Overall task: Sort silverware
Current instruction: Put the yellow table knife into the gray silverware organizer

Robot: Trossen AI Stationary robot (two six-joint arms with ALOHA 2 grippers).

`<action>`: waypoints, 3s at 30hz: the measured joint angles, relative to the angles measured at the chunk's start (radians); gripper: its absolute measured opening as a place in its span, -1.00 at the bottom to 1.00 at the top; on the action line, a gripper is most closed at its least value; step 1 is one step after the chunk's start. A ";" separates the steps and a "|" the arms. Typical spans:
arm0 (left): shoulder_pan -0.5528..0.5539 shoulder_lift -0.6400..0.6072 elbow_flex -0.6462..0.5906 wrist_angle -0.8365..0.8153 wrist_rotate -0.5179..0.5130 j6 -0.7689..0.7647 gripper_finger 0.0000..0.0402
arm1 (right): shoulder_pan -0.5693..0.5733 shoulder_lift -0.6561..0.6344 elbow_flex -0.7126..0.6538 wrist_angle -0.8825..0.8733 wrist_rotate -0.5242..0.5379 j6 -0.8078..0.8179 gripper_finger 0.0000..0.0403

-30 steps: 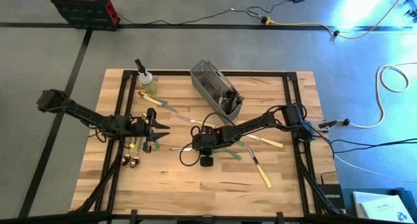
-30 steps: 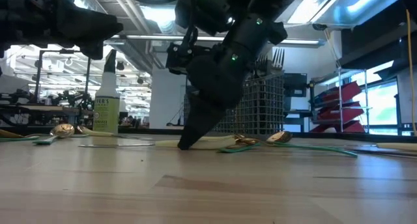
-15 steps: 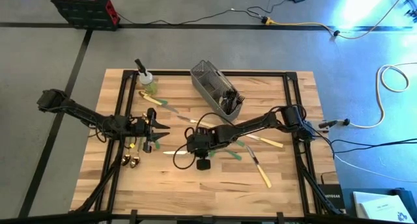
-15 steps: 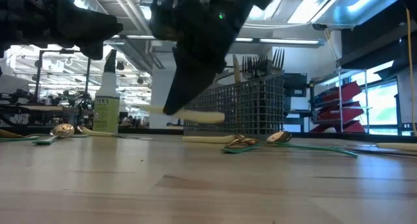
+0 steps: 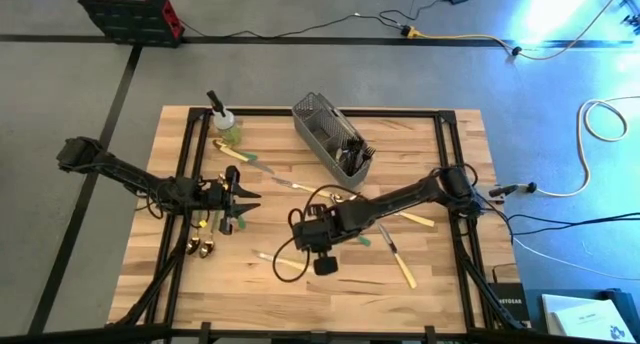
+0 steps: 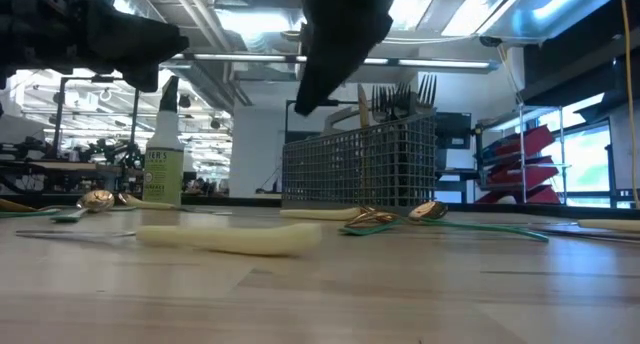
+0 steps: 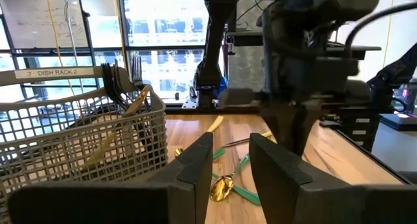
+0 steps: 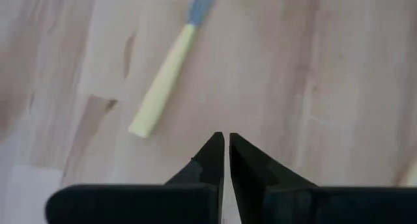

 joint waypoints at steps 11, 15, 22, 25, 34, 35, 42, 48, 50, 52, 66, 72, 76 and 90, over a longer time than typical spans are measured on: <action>0.000 0.000 0.000 -0.004 0.000 0.000 -0.57 | 0.072 0.034 -0.058 0.125 0.066 0.126 -0.56; 0.000 0.000 0.000 -0.013 0.000 -0.020 -0.57 | 0.138 0.032 -0.133 0.229 0.250 0.150 -0.36; -0.011 0.000 0.000 -0.014 0.007 -0.039 -0.57 | 0.224 0.029 -0.294 0.580 0.406 0.212 -0.13; -0.010 0.000 0.000 -0.015 0.002 -0.015 -0.57 | 0.248 0.029 -0.375 0.772 0.408 0.243 -0.04; -0.011 0.000 0.000 -0.028 0.001 -0.058 -0.57 | 0.346 0.030 -0.562 1.171 0.595 0.299 0.28; -0.011 0.000 0.000 -0.031 0.006 -0.061 -0.57 | 0.352 0.036 -0.565 1.170 0.607 0.310 0.31; -0.011 0.000 0.000 -0.052 0.011 -0.063 -0.57 | 0.331 0.134 -0.568 1.196 0.644 0.408 0.60; -0.011 0.000 0.000 -0.058 0.011 -0.058 -0.57 | 0.292 0.134 -0.566 1.188 0.615 0.436 0.64; -0.011 0.000 0.000 -0.058 0.011 -0.060 -0.57 | 0.275 0.146 -0.566 1.186 0.584 0.461 0.64; -0.011 0.000 0.000 -0.060 0.011 -0.064 -0.57 | 0.257 0.158 -0.562 1.195 0.545 0.472 0.64; -0.011 0.000 0.000 -0.069 0.011 -0.057 -0.57 | 0.250 0.211 -0.557 1.186 0.550 0.330 -0.08; -0.011 0.000 0.000 -0.082 0.011 -0.071 -0.57 | 0.249 0.212 -0.559 1.195 0.542 0.313 -0.25; -0.011 0.000 0.000 -0.082 0.011 -0.071 -0.57 | 0.249 0.214 -0.560 1.204 0.544 0.298 -0.48; -0.012 -0.002 0.023 0.179 0.077 -0.132 -0.57 | 0.246 0.141 -0.572 1.165 0.662 0.310 -0.71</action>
